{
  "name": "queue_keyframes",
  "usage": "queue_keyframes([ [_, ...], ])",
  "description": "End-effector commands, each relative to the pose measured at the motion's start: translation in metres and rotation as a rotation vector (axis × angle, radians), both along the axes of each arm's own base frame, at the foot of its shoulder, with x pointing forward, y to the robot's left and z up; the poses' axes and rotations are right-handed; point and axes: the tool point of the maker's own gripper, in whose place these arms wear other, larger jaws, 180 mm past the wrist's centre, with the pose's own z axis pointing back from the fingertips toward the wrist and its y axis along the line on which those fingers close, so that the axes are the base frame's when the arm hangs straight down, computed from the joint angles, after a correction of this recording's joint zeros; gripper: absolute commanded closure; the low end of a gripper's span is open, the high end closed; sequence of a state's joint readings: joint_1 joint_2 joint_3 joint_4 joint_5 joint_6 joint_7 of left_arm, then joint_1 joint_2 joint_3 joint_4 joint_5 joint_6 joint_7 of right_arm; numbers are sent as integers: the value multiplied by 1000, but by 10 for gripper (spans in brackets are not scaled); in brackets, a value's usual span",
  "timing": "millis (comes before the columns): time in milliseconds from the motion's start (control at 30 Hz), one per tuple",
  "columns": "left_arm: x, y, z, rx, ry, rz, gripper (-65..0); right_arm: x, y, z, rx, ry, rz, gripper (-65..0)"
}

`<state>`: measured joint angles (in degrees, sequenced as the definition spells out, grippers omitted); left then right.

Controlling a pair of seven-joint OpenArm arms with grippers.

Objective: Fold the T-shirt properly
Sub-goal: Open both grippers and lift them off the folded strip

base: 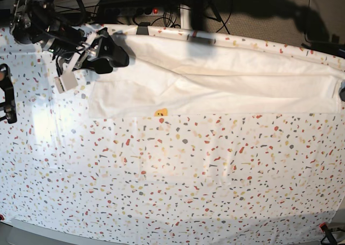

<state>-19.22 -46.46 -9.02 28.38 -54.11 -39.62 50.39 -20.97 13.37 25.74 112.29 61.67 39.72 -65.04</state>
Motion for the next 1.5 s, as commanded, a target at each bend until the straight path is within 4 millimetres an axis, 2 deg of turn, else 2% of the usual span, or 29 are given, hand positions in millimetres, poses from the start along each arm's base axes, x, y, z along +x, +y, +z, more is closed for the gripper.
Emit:
queue_keyframes([
  [0, 7, 9, 16, 12, -28, -1, -443, 4, 1, 12, 11, -42, 10, -362],
  [233, 2, -4, 6, -16, 8, -22, -442, 4, 1, 12, 12, -43, 10, -362],
  [367, -11, -22, -5, -73, 94, -69, -442, 4, 1, 12, 11, -43, 10, -362],
  [500, -11, -36, 2, -173, 88, -73, -442, 4, 1, 12, 11, -43, 10, -362],
  [700, -11, -38, 2, -186, 92, -78, -440, 4, 1, 12, 11, -42, 10, -362],
  [767, -11, -38, 2, -185, 92, -78, -399, 4, 1, 12, 11, -42, 10, -362],
  [800, -11, -37, 3, -183, 90, -76, -357, 4, 1, 12, 11, -42, 10, -362],
  [867, -6, -33, 4, -165, 62, -59, -248, 4, 1, 12, 11, -42, 10, -362],
  [967, 6, -21, 7, -113, -9, -18, -30, 4, 1, 12, 11, -42, 10, -362],
  [1000, 9, -20, 9, -108, -25, -10, 0, 4, 1, 12, 11, -42, 10, -362],
  [1133, 14, -22, 13, -136, -55, 5, 0, 4, 1, 12, 11, -45, 10, -362],
  [1267, 16, -35, 22, -240, -71, 3, 0, 5, 1, 13, 14, -49, 9, -362],
  [1467, 12, -62, 38, -418, -74, -45, 0, 27, 1, 30, 18, -128, 5, -362],
])
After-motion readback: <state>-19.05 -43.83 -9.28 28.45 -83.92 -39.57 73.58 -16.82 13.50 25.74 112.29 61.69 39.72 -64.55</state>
